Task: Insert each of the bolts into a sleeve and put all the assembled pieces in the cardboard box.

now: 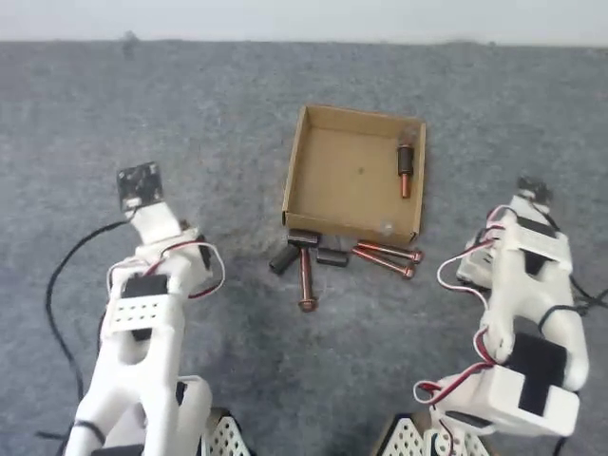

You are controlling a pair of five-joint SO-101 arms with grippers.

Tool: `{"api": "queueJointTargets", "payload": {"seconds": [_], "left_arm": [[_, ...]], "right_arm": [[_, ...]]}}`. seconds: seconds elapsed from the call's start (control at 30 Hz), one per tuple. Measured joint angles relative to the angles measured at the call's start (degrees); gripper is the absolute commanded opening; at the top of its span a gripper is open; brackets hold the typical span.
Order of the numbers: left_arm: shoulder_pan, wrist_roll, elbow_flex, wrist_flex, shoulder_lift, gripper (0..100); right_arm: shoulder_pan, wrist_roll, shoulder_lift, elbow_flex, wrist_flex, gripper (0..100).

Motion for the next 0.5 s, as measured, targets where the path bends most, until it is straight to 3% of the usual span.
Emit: {"api": "queueJointTargets", "payload": {"seconds": [0.5], "left_arm": [[-2.7, 0.0, 3.5, -0.4, -0.9, 1]], "right_arm": [[-5.9, 0.0, 0.8, 0.1, -44.0, 0.6]]}}
